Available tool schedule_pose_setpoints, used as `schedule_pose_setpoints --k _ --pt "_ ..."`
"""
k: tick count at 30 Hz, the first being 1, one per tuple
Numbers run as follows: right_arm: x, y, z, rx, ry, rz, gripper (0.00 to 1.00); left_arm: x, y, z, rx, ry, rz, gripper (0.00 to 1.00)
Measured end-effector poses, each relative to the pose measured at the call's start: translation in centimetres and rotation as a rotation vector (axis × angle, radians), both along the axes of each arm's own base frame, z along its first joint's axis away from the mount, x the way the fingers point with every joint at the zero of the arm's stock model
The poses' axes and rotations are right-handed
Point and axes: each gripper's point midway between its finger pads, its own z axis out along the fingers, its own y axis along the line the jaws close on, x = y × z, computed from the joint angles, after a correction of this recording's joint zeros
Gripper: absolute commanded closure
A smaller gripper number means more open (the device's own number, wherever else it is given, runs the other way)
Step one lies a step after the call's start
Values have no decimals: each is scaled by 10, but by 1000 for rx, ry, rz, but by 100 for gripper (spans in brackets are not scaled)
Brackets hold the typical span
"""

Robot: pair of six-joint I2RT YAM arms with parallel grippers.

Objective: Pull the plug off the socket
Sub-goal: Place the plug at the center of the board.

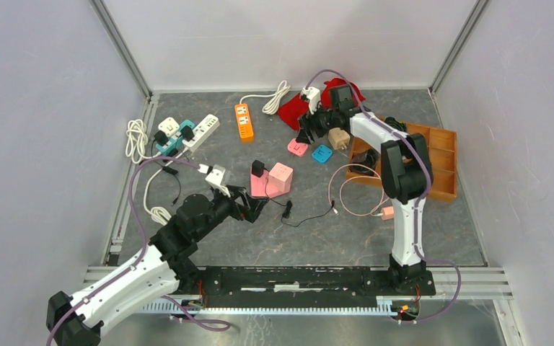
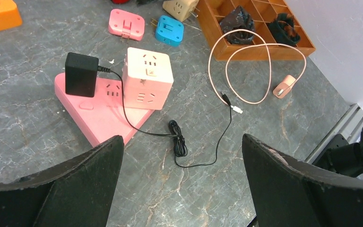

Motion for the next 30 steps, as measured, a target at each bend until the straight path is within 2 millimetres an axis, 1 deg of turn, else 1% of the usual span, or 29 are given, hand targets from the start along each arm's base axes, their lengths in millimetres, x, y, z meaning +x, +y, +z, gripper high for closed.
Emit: schedule_pose_setpoints --k 2,5,6,9,11,13,15,16,19,21,23,25,27,30 --pt "-8 -5 18 -8 -38 7 18 2 -1 -2 -4 9 5 0" --pt "-36 -11 56 16 -106 39 18 9 -4 -3 -12 11 18 0" --pt "-47 -12 70 38 -137 57 18 11 -5 -3 -11 12 23 0" --pt "-89 -14 110 108 -216 127 17 25 -6 -7 9 38 49 0" --pt "-113 -14 128 151 -261 172 18 35 -6 -8 35 66 70 0" --pt "-134 -15 137 182 -285 210 18 44 -7 -1 61 88 85 0" --pt "-155 -17 138 207 -293 245 18 55 -10 16 95 93 92 0" --pt "-163 -18 136 215 -293 258 18 61 -11 27 115 87 100 0" --pt "-181 -20 127 232 -285 284 17 77 -11 59 167 38 114 0" --pt "-191 -21 120 240 -284 300 18 89 -5 67 199 23 135 0" --pt "-196 -22 115 244 -287 309 18 99 2 59 236 40 152 0" --pt "-198 -21 111 250 -291 321 18 111 13 35 287 97 162 0" --pt "-200 -21 108 254 -297 329 19 120 16 10 335 153 149 0" --pt "-201 -21 106 255 -303 334 19 125 15 -21 397 216 115 0"
